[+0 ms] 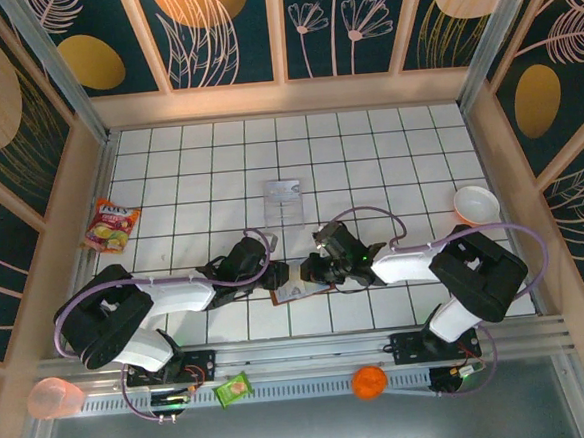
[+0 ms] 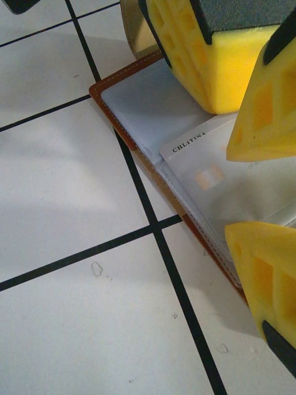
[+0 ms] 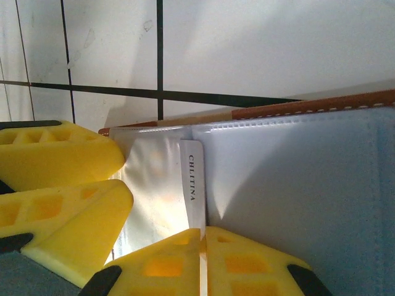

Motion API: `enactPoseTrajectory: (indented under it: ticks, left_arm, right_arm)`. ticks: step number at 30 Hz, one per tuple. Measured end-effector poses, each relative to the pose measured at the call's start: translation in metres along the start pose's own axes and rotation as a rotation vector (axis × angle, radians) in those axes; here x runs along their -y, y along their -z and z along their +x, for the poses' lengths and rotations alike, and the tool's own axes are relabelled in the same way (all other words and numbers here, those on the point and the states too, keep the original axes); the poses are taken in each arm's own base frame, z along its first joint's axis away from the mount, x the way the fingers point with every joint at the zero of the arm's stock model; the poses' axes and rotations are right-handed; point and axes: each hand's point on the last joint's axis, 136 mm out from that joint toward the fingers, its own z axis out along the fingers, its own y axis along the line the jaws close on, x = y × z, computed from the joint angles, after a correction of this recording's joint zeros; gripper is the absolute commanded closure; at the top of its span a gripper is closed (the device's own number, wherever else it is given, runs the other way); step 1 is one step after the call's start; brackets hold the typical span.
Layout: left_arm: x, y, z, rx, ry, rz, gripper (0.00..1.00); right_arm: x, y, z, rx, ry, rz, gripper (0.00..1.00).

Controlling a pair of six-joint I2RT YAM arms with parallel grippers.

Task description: Take the credit cards out of the card holder

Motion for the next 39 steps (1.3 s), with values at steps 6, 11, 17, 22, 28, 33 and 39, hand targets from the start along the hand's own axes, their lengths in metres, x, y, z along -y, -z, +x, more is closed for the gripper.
enactPoseTrajectory:
  ticks: [6, 11, 17, 22, 28, 33, 39]
  left_arm:
    - [0.0, 0.0, 0.0, 0.0, 0.0, 0.0, 0.68]
    - [0.0, 0.0, 0.0, 0.0, 0.0, 0.0, 0.67]
    - [0.0, 0.0, 0.0, 0.001, 0.0, 0.0, 0.68]
    - [0.001, 0.0, -0.001, 0.003, 0.0, 0.002, 0.67]
    - [0.001, -0.001, -0.001, 0.002, 0.0, 0.002, 0.66]
    - [0.004, -0.002, -0.005, 0.003, -0.002, 0.004, 0.58]
    - [0.005, 0.004, -0.006, -0.012, -0.019, -0.019, 0.5]
  right_arm:
    - [-0.002, -0.001, 0.002, -0.012, -0.011, -0.016, 0.87]
    - [-0.001, -0.002, 0.002, -0.016, -0.018, -0.021, 0.88]
    - [0.001, -0.002, 0.002, -0.017, -0.03, -0.024, 1.0]
    - [0.002, 0.005, -0.003, 0.021, -0.029, 0.0, 1.0]
    - [0.008, 0.027, -0.013, 0.103, -0.026, 0.074, 1.0]
    - [0.022, 0.038, -0.012, 0.127, -0.011, 0.173, 1.0]
    - [0.011, 0.046, -0.021, 0.152, 0.056, 0.221, 1.0]
